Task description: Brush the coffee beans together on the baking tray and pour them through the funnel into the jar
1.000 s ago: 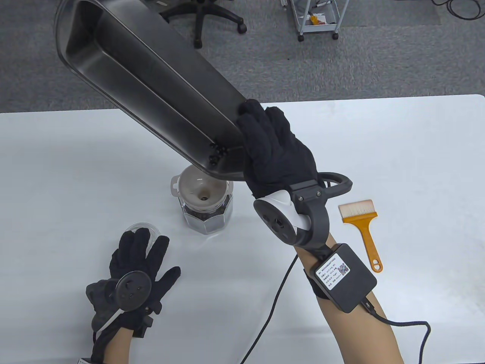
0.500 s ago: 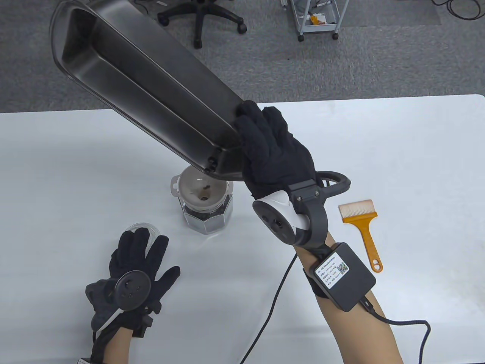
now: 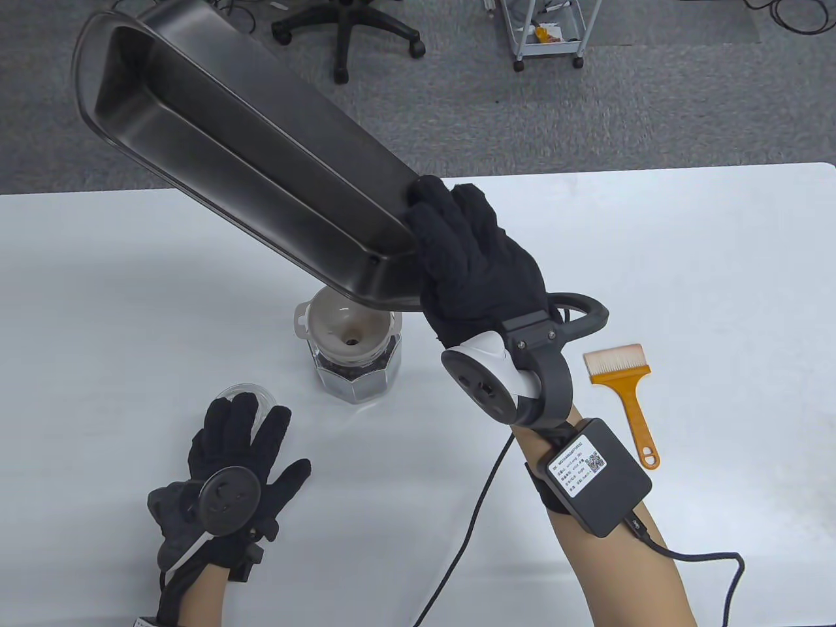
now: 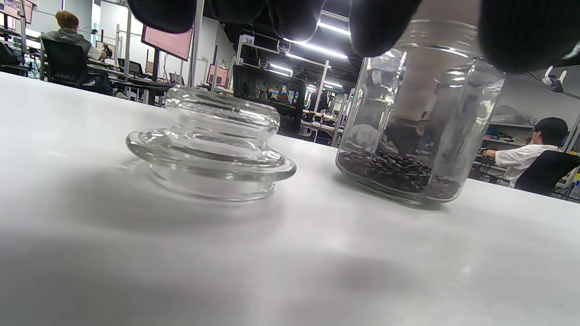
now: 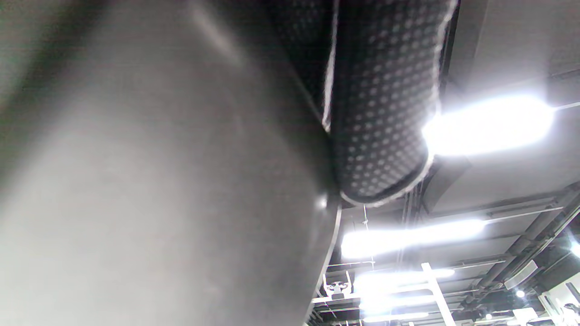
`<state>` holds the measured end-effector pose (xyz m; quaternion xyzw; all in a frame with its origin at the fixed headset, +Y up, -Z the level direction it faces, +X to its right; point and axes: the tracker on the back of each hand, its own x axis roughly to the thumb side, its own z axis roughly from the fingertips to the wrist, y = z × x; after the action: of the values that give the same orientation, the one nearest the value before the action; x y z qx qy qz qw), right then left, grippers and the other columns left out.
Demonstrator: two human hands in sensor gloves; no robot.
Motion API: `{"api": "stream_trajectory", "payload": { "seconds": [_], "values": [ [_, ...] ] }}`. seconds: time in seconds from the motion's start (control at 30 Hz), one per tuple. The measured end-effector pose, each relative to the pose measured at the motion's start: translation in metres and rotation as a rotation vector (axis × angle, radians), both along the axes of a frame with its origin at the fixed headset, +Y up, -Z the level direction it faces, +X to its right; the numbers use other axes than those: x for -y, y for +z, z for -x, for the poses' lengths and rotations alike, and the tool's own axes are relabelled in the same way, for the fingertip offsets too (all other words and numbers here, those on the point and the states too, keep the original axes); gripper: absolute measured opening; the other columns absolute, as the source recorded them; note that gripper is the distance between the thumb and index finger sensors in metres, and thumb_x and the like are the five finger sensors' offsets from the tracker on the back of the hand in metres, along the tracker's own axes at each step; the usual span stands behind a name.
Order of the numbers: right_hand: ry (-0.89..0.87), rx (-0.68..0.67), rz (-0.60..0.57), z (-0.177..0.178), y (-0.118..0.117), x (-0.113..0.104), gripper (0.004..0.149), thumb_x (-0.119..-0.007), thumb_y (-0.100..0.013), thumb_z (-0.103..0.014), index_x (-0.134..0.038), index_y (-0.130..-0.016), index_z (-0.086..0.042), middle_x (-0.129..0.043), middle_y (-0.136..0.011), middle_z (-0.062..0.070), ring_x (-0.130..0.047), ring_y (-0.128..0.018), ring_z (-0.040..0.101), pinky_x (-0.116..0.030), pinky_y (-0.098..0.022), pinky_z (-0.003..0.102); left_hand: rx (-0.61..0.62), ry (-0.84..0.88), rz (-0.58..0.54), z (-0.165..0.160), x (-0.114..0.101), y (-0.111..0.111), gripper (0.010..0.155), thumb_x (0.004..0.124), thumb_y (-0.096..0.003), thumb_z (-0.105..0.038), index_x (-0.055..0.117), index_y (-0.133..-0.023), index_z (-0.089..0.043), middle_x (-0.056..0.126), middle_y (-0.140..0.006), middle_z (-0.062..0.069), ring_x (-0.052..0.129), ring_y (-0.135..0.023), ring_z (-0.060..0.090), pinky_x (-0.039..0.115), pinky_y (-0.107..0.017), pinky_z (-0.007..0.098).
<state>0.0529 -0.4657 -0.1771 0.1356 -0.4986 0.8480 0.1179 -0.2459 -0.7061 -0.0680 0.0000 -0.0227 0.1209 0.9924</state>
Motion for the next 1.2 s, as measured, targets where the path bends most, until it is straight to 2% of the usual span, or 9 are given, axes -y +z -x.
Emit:
{"api": "stream_trajectory", "payload": {
  "seconds": [0.33,0.37,0.4,0.47,0.57,0.6,0.93,1.2],
  "values": [
    [0.014,-0.026,-0.014,-0.002,0.001,0.003,0.056,-0.095,-0.043,-0.045,-0.058,-0.084,-0.054,-0.087,-0.088,-0.026,-0.100,-0.076,0.009,-0.104,-0.034,0.028,-0.001,-0.001,-0.002,0.000,0.000,0.000,0.079,0.074,-0.0424,-0.078,0.049,-0.111,-0.047,0.039,-0.126,0.004,0.033,-0.116,0.041,0.047,-0.080,0.064],
    [-0.046,-0.101,0.031,-0.005,0.001,0.004,0.057,-0.098,-0.049,-0.030,-0.059,-0.084,-0.052,-0.087,-0.089,-0.023,-0.097,-0.078,0.016,-0.101,-0.037,0.034,-0.002,-0.001,-0.002,0.000,0.000,0.000,0.079,0.074,-0.0425,-0.078,0.049,-0.111,-0.046,0.039,-0.126,0.004,0.033,-0.116,0.041,0.047,-0.080,0.064],
    [-0.098,-0.154,0.037,0.000,0.002,0.004,0.058,-0.102,-0.044,-0.027,-0.063,-0.081,-0.052,-0.088,-0.088,-0.020,-0.095,-0.079,0.021,-0.098,-0.038,0.041,-0.003,0.001,-0.002,0.000,0.000,0.000,0.079,0.074,-0.0425,-0.078,0.049,-0.111,-0.047,0.039,-0.126,0.003,0.033,-0.116,0.041,0.047,-0.080,0.064],
    [-0.036,-0.104,0.016,0.000,0.003,0.002,0.060,-0.102,-0.043,-0.027,-0.063,-0.082,-0.052,-0.087,-0.089,-0.022,-0.095,-0.080,0.020,-0.100,-0.037,0.040,-0.004,0.003,0.003,0.001,0.001,0.000,0.079,0.074,-0.0424,-0.078,0.049,-0.111,-0.046,0.039,-0.126,0.004,0.033,-0.116,0.041,0.047,-0.080,0.064],
    [-0.051,-0.137,0.071,0.002,0.000,0.005,0.054,-0.103,-0.042,-0.026,-0.071,-0.080,-0.049,-0.089,-0.088,-0.017,-0.096,-0.077,0.023,-0.101,-0.031,0.043,0.000,-0.004,0.009,0.000,0.001,0.000,0.079,0.073,-0.0426,-0.079,0.048,-0.111,-0.046,0.039,-0.126,0.004,0.033,-0.116,0.042,0.047,-0.080,0.064],
    [-0.068,-0.140,0.091,0.002,-0.002,0.006,0.054,-0.103,-0.042,-0.026,-0.072,-0.077,-0.052,-0.089,-0.088,-0.016,-0.096,-0.077,0.024,-0.101,-0.030,0.044,0.002,0.007,0.005,-0.001,0.000,0.001,0.079,0.073,-0.0426,-0.078,0.048,-0.111,-0.046,0.039,-0.126,0.004,0.033,-0.116,0.041,0.047,-0.080,0.064],
    [-0.113,-0.150,0.091,-0.007,-0.005,0.010,0.055,-0.103,-0.042,-0.026,-0.071,-0.077,-0.053,-0.089,-0.089,-0.017,-0.095,-0.078,0.025,-0.101,-0.030,0.044,-0.009,0.014,0.013,0.001,0.001,-0.002,0.079,0.074,-0.0425,-0.078,0.048,-0.111,-0.046,0.039,-0.126,0.004,0.032,-0.116,0.041,0.047,-0.080,0.064],
    [-0.198,-0.147,0.144,-0.018,-0.010,0.008,0.055,-0.103,-0.042,-0.026,-0.071,-0.078,-0.053,-0.089,-0.089,-0.017,-0.095,-0.078,0.025,-0.100,-0.030,0.045,-0.008,-0.003,0.012,0.000,0.002,0.000,0.079,0.073,-0.0425,-0.078,0.049,-0.111,-0.046,0.040,-0.126,0.004,0.033,-0.115,0.042,0.048,-0.080,0.064]
  ]
}}
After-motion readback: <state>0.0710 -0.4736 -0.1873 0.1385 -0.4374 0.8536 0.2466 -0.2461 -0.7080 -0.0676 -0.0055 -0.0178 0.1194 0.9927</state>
